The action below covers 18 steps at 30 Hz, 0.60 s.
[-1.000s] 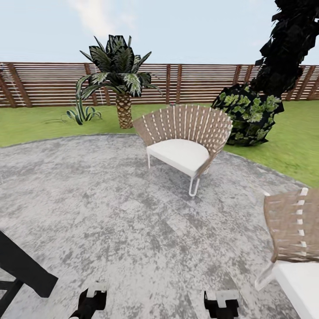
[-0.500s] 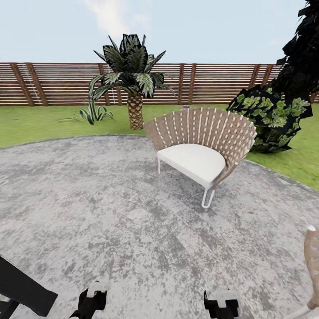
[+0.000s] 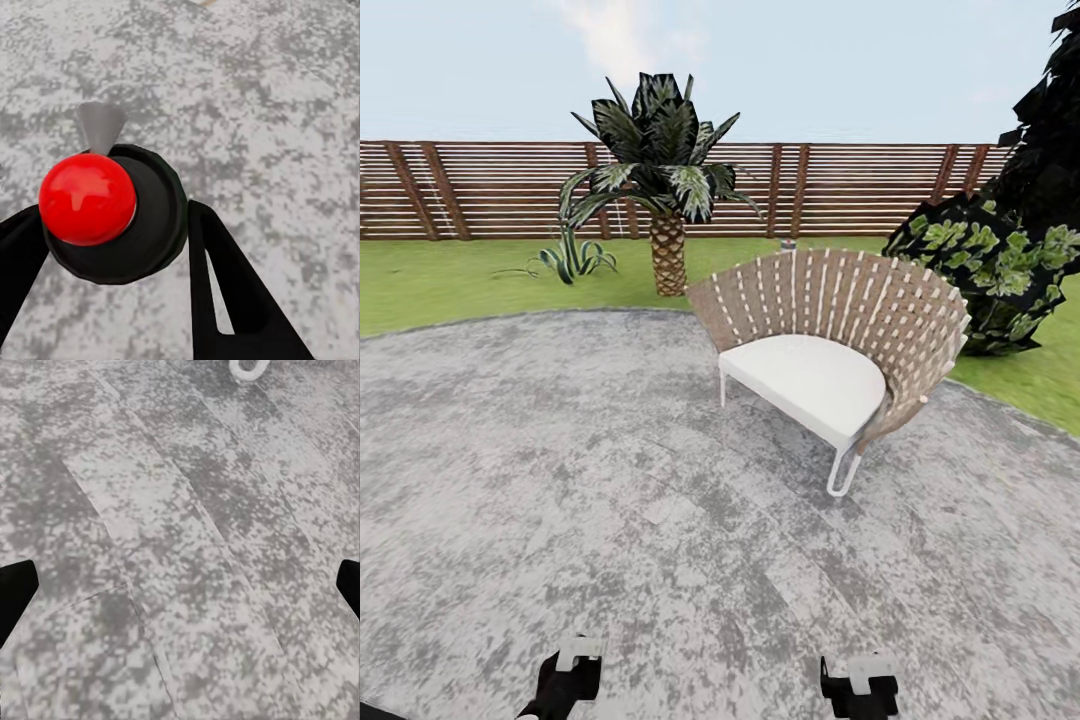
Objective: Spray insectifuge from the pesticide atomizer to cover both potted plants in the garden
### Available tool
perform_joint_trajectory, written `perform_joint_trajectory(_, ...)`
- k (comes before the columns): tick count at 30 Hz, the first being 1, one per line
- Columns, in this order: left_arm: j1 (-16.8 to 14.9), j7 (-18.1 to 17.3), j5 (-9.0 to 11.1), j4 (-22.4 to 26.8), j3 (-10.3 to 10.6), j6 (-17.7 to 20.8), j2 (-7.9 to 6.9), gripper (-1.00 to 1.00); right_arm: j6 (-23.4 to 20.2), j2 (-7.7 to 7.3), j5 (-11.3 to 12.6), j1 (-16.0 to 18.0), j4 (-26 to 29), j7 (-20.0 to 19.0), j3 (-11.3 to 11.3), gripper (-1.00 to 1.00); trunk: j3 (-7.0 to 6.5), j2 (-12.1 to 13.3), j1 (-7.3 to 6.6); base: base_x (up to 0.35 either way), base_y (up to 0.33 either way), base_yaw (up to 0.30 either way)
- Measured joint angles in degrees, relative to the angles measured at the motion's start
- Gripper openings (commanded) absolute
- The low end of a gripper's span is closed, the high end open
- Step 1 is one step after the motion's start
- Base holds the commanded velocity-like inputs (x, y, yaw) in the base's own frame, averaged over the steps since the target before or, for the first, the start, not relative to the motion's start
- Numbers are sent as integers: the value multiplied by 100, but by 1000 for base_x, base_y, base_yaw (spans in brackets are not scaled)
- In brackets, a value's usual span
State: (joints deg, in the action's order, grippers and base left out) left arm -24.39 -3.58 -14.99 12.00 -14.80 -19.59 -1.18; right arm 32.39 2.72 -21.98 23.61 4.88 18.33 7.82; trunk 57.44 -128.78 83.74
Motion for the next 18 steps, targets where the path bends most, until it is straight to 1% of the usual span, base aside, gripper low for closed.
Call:
perform_joint_trajectory(6, 0, 0, 0, 0, 6, 0, 2, -100, 0, 2, 0, 0, -1, 0, 0, 100, 0, 0, 0, 340, 0, 209)
perform_joint_trajectory(13, 0, 0, 0, 0, 9, 0, 10, -100, 0, 5, 0, 0, -3, 1, 0, 100, 0, 0, 0, 340, 0, 259)
perform_joint_trajectory(15, 0, 0, 0, 0, 9, 0, 10, -100, 0, 3, 0, 0, -2, 1, 0, 100, 0, 0, 0, 340, 0, 117)
perform_joint_trajectory(18, -1, 0, 0, -1, 8, 4, 11, -100, 0, -1, 0, -1, -3, 0, 0, 100, 0, 0, 0, 340, 0, 27)
